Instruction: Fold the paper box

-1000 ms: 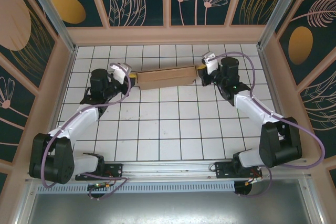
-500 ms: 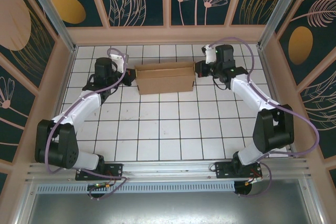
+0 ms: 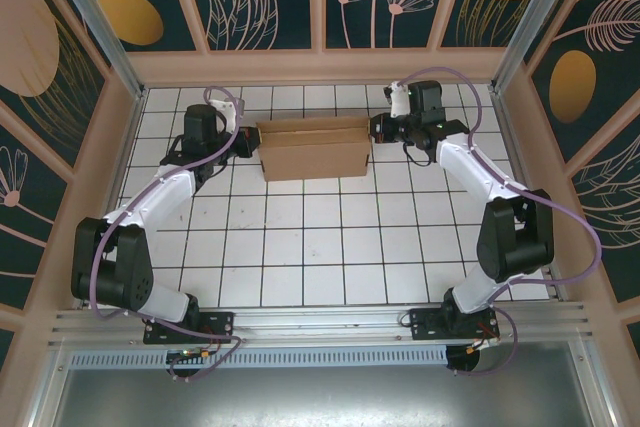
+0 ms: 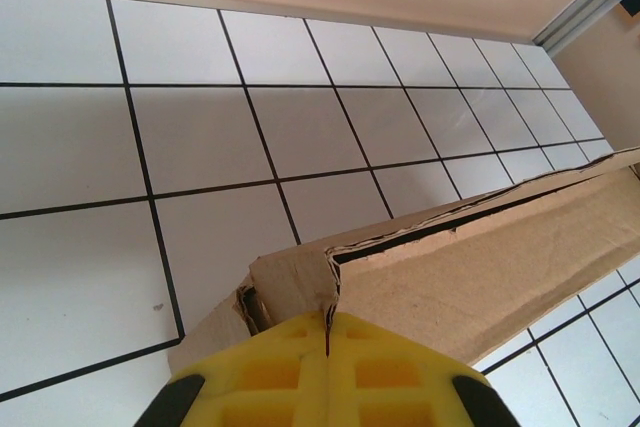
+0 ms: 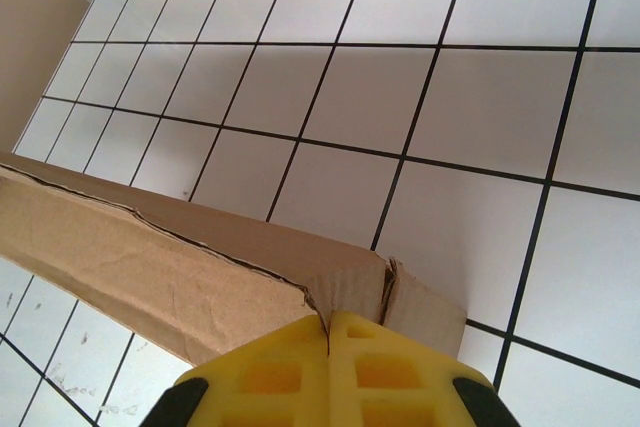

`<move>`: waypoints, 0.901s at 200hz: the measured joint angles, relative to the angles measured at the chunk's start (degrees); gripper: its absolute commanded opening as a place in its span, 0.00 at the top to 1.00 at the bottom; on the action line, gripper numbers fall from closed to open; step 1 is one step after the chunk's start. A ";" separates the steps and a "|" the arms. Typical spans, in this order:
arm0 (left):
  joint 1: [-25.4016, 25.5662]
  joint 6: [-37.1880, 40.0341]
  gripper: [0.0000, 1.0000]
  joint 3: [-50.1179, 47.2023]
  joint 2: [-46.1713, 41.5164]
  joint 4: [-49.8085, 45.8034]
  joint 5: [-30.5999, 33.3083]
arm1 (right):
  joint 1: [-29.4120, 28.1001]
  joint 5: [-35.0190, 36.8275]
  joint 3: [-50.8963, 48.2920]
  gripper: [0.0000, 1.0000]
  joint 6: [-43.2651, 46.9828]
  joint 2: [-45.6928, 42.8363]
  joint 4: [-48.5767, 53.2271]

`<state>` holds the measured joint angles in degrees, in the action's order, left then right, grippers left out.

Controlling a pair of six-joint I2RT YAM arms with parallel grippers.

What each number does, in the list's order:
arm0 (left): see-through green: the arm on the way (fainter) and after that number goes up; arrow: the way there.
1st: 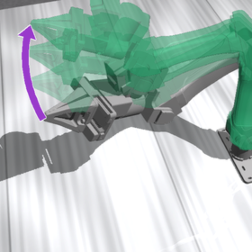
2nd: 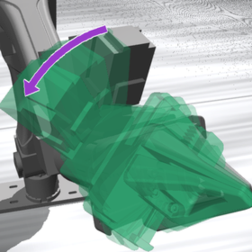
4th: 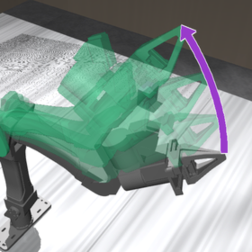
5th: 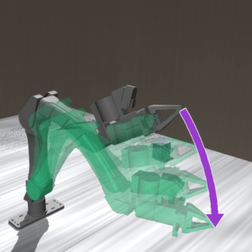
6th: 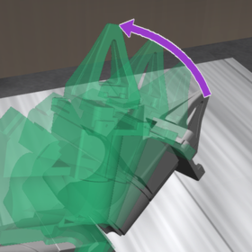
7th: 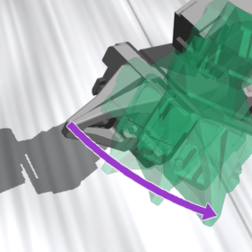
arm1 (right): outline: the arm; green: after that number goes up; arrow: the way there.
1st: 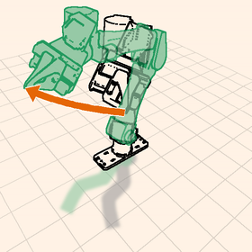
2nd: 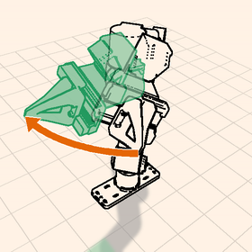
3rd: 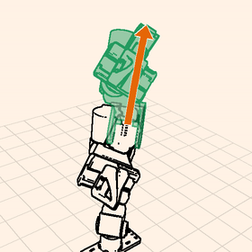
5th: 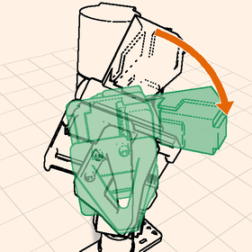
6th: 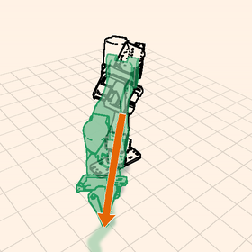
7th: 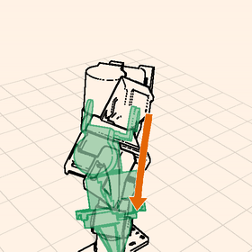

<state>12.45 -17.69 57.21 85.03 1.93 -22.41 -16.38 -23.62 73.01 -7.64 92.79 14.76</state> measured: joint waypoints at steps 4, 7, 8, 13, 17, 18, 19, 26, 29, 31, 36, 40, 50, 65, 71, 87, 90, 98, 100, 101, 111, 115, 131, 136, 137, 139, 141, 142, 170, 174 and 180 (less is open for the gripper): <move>0.00 0.00 1.00 0.04 0.00 -0.09 0.00 | 0.00 0.02 0.00 1.00 -0.20 0.00 0.00; -0.02 -0.02 1.00 0.09 0.00 -0.13 0.02 | 0.00 0.02 0.00 1.00 -0.33 0.00 0.00; -0.02 -0.02 1.00 0.11 0.00 -0.17 0.02 | 0.00 0.02 0.00 1.00 -0.44 0.00 0.00; 0.00 -0.02 1.00 0.20 0.00 -0.31 0.02 | 0.00 0.02 0.00 1.00 -0.61 0.00 0.00; 0.00 -0.02 1.00 0.26 0.00 -0.50 0.02 | 0.00 0.02 0.00 1.00 -0.83 0.00 0.00; 0.00 -0.02 1.00 0.31 0.00 -0.50 0.02 | 0.00 0.04 0.00 1.00 -0.85 0.00 0.00; 0.00 -0.02 1.00 0.33 0.00 -0.52 0.02 | 0.00 0.04 0.00 1.00 -0.92 0.00 -0.02; 0.00 -0.09 1.00 0.59 0.07 -0.96 0.11 | 0.00 0.04 0.00 1.00 -1.46 0.02 0.00; 0.00 -0.17 1.00 0.72 0.11 -1.16 0.17 | 0.00 0.04 0.00 1.00 -1.79 0.02 0.00; 0.00 -0.24 1.00 0.83 0.13 -1.31 0.20 | 0.00 0.04 0.00 1.00 -1.84 0.02 0.00; 0.00 -0.26 1.00 1.03 0.24 -1.55 0.22 | 0.00 0.04 0.02 1.00 -2.19 0.04 0.00; 0.00 -0.28 1.00 1.27 0.37 -1.81 0.24 | 0.00 0.04 0.02 1.00 -2.27 0.04 0.00; 0.00 -0.44 1.00 1.90 0.68 -2.43 0.31 | 0.00 0.04 0.04 1.00 -2.84 0.07 0.00; 0.00 -0.39 1.00 2.56 0.92 -3.30 0.50 | -0.02 0.04 0.52 1.00 -3.39 0.33 0.17; 0.00 -0.17 1.00 2.64 0.92 -3.56 0.63 | -0.02 0.04 0.72 1.00 -3.43 0.50 0.26; 0.00 0.61 1.00 2.73 0.92 -3.91 1.11 | -0.04 0.07 1.07 1.00 -3.43 0.83 0.28; 0.00 0.96 1.00 2.73 0.92 -3.93 1.33 | -0.07 0.09 1.11 1.00 -3.43 0.87 0.33; 0.07 1.40 1.00 2.75 0.90 -3.98 1.73 | -0.13 0.17 1.22 1.00 -3.41 0.92 0.46; 0.09 1.60 1.00 2.78 0.90 -3.98 1.92 | -0.13 0.17 1.22 1.00 -3.41 0.92 0.48; 0.09 1.64 1.00 2.78 0.90 -3.98 1.95 | -0.13 0.17 1.25 1.00 -3.41 0.92 0.48; 0.15 2.54 1.00 2.80 0.87 -4.09 2.27 | -0.24 0.20 1.29 1.00 -3.37 0.92 0.59; 0.17 2.78 1.00 2.80 0.83 -4.13 2.54 | -0.22 0.20 1.36 1.00 -3.34 0.92 0.70; 0.31 4.07 1.00 2.82 0.72 -4.42 3.48 | -0.24 0.20 1.66 1.00 -3.21 1.05 1.05; 0.33 4.37 1.00 2.84 0.66 -4.55 3.61 | -0.24 0.20 1.73 1.00 -3.21 1.11 1.22; 0.33 4.48 1.00 2.84 0.63 -4.57 3.65 | -0.24 0.20 1.75 1.00 -3.21 1.11 1.22; 0.33 4.57 1.00 2.84 0.63 -4.61 3.67 | -0.24 0.20 1.79 1.00 -3.21 1.11 1.25; 0.33 4.63 1.00 2.86 0.61 -4.68 3.72 | -0.24 0.22 1.86 1.00 -3.21 1.14 1.31; 0.33 4.68 1.00 2.86 0.61 -4.70 3.74 | -0.24 0.22 1.90 1.00 -3.21 1.14 1.36; 0.33 6.56 1.00 3.04 0.46 -5.29 4.76 | -0.31 0.22 2.32 1.00 -3.15 1.29 1.97; 0.33 6.78 1.00 3.04 0.46 -5.35 4.94 | -0.35 0.22 2.36 1.00 -3.15 1.31 2.10; 0.33 7.06 1.00 3.04 0.42 -5.42 5.07 | -0.39 0.22 2.38 1.00 -2.99 1.33 2.19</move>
<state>12.78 -10.63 60.25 85.45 -3.49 -17.34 -16.78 -23.40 75.40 -10.63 94.13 16.95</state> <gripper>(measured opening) 0.050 0.043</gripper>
